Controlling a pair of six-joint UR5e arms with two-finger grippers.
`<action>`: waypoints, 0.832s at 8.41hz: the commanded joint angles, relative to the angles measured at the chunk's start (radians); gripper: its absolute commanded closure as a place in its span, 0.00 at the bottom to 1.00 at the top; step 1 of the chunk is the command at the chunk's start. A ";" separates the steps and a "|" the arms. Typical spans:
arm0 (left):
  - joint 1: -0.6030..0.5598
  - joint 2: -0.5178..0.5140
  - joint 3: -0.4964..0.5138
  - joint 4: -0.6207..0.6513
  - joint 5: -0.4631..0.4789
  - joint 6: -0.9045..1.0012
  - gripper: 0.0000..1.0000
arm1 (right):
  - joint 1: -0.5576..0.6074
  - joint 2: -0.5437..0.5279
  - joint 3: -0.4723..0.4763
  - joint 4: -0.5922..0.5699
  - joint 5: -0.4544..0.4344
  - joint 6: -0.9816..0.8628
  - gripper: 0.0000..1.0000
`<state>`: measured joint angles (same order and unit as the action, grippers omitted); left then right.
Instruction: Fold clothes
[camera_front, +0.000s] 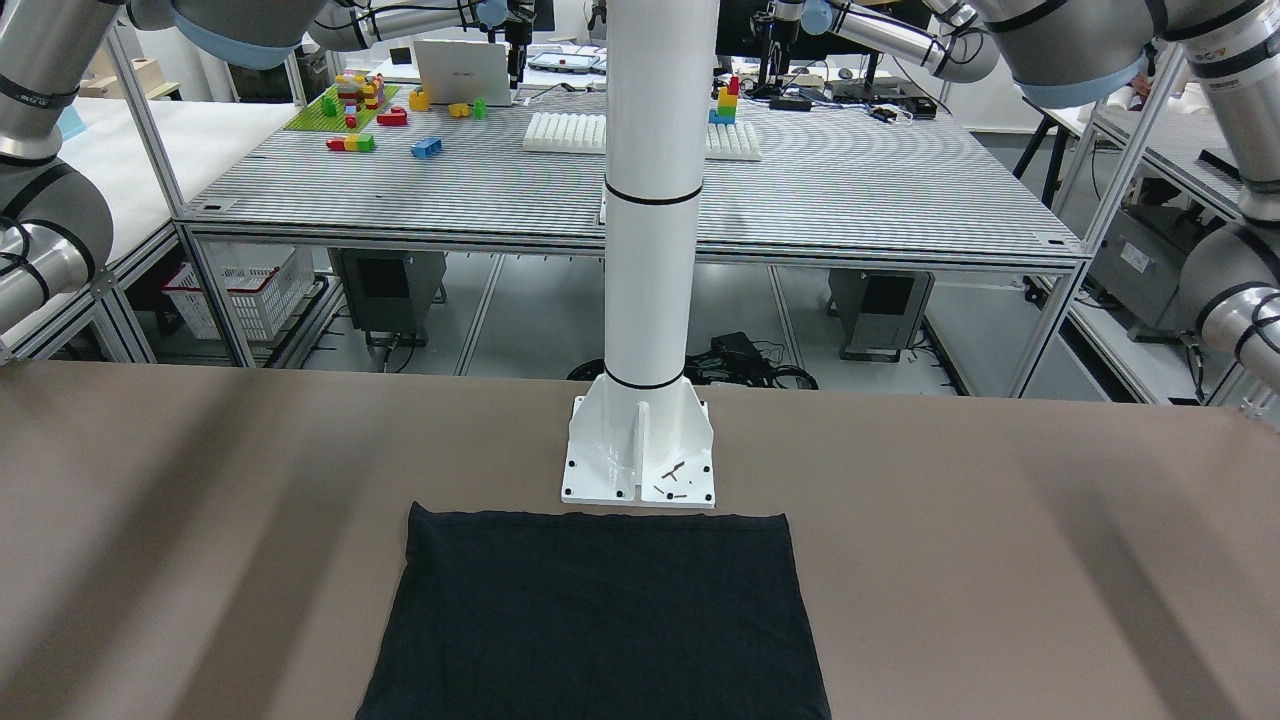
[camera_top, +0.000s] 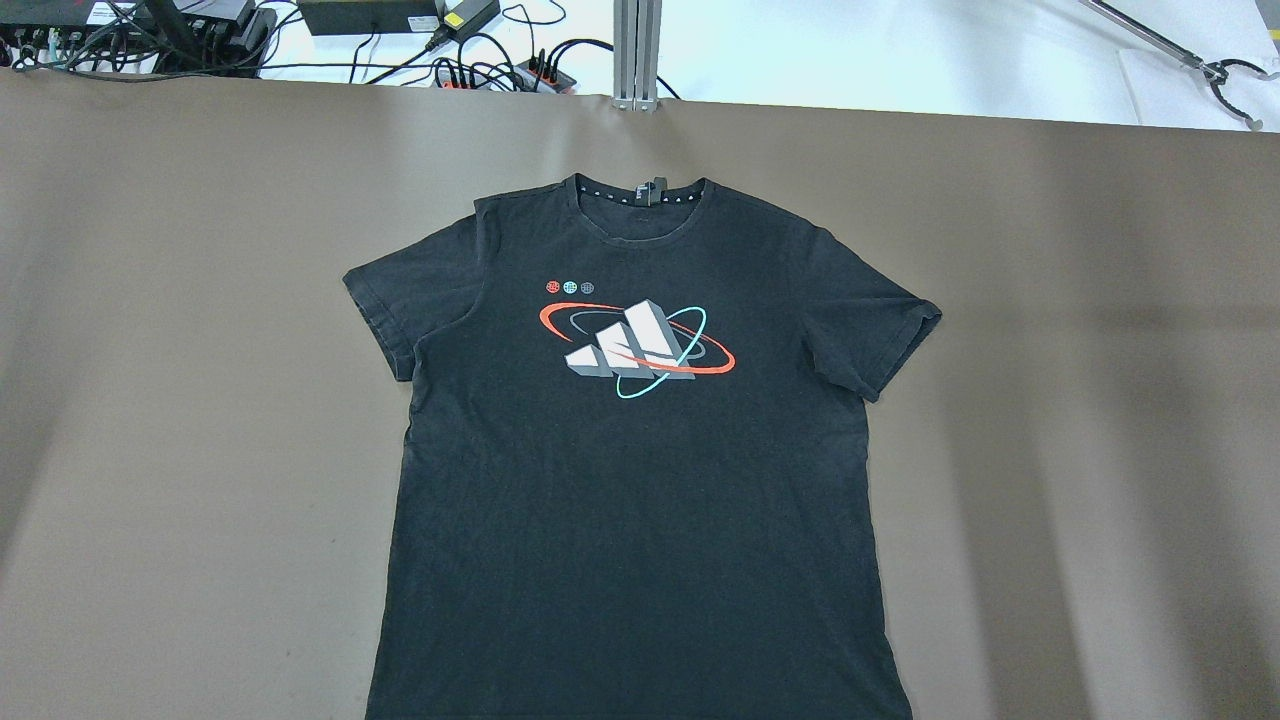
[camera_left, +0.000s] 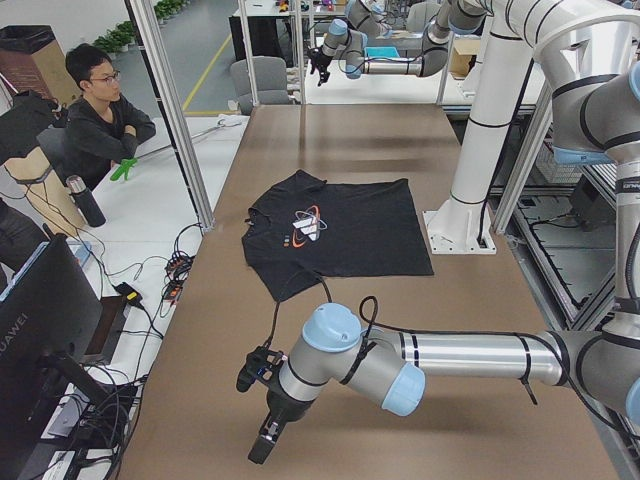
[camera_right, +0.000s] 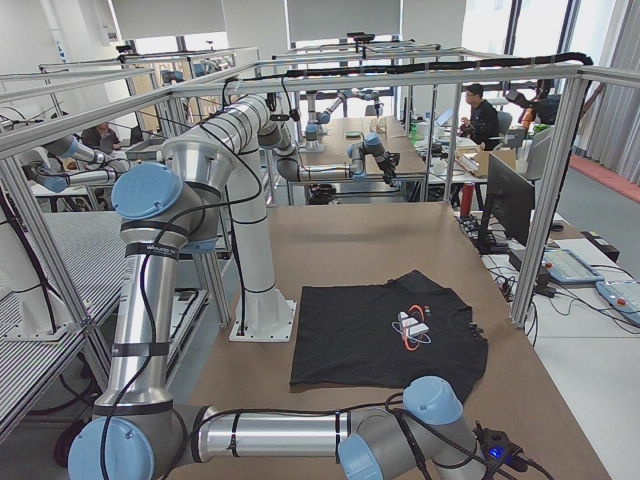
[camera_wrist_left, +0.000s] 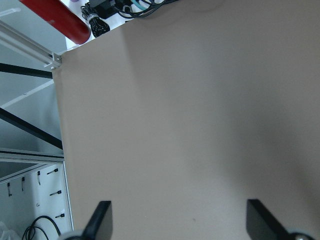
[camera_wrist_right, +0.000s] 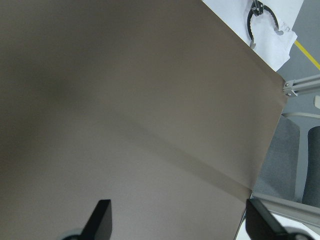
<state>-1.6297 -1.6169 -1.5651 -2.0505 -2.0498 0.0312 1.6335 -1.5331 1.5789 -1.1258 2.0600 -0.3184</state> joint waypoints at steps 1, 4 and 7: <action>0.004 0.052 -0.021 -0.049 0.040 0.028 0.06 | -0.001 -0.016 0.010 0.001 0.003 0.001 0.06; 0.004 0.103 -0.004 -0.121 0.040 0.003 0.06 | -0.001 -0.022 0.016 0.030 0.002 0.001 0.06; 0.004 0.115 -0.009 -0.146 0.036 0.016 0.06 | -0.004 -0.044 0.015 0.130 0.006 0.036 0.07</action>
<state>-1.6261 -1.5074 -1.5707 -2.1829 -2.0119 0.0448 1.6312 -1.5671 1.5935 -1.0509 2.0614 -0.3145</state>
